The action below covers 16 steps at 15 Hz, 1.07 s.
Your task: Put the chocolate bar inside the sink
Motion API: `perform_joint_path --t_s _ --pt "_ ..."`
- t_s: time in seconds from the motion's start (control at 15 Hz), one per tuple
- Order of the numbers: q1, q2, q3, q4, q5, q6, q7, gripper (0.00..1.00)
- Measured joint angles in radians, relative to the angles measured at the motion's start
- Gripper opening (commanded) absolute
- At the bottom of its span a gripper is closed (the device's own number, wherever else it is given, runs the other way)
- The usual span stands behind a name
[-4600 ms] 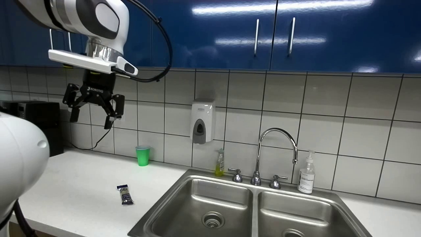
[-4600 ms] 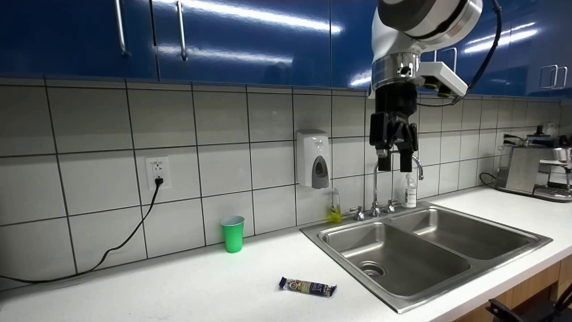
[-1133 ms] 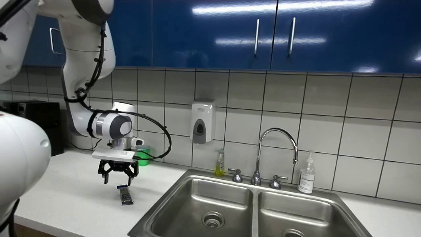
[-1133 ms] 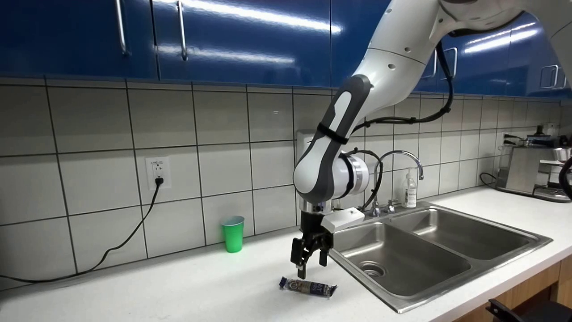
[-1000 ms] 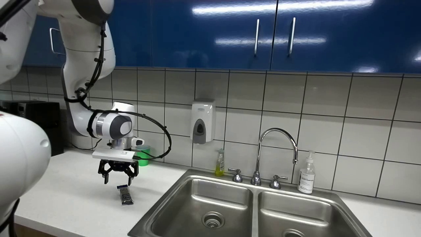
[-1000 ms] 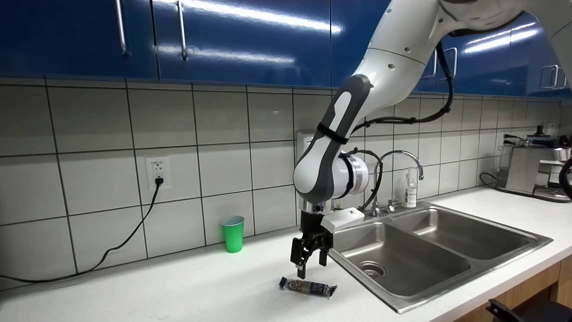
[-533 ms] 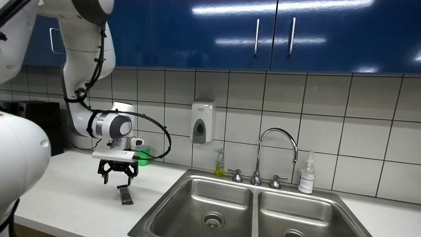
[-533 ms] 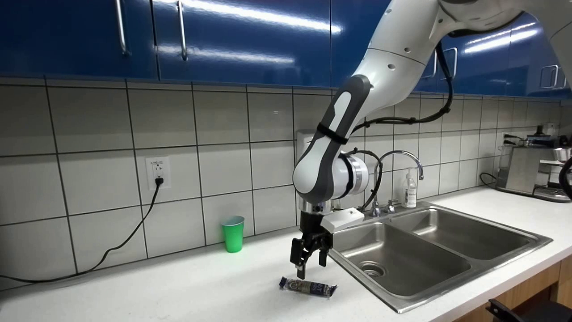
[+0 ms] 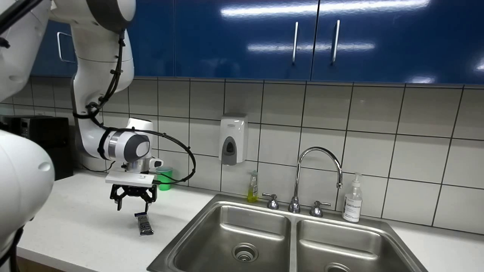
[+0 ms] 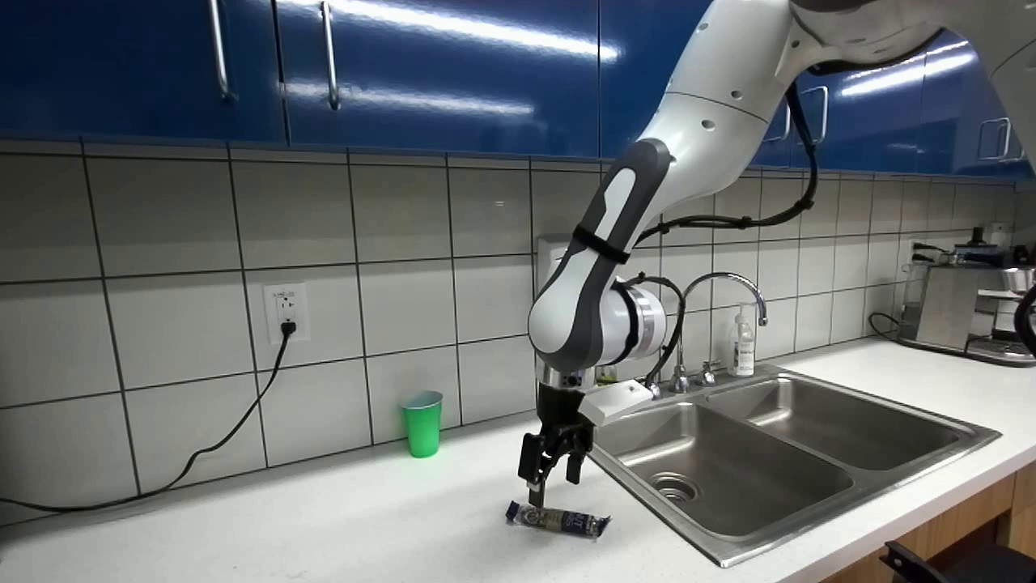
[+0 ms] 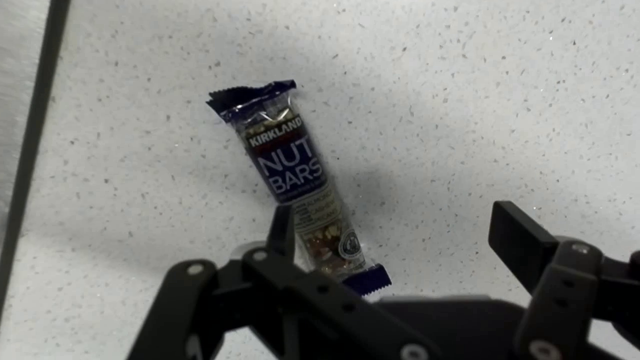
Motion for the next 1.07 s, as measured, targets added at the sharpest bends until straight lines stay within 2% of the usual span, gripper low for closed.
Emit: perform_joint_path --t_s 0.6,1.07 --pt "-0.046 0.06 0.014 0.037 -0.079 0.032 -0.117 1.0" --pt "-0.098 0.134 0.057 0.099 -0.103 0.032 -0.214 1.0"
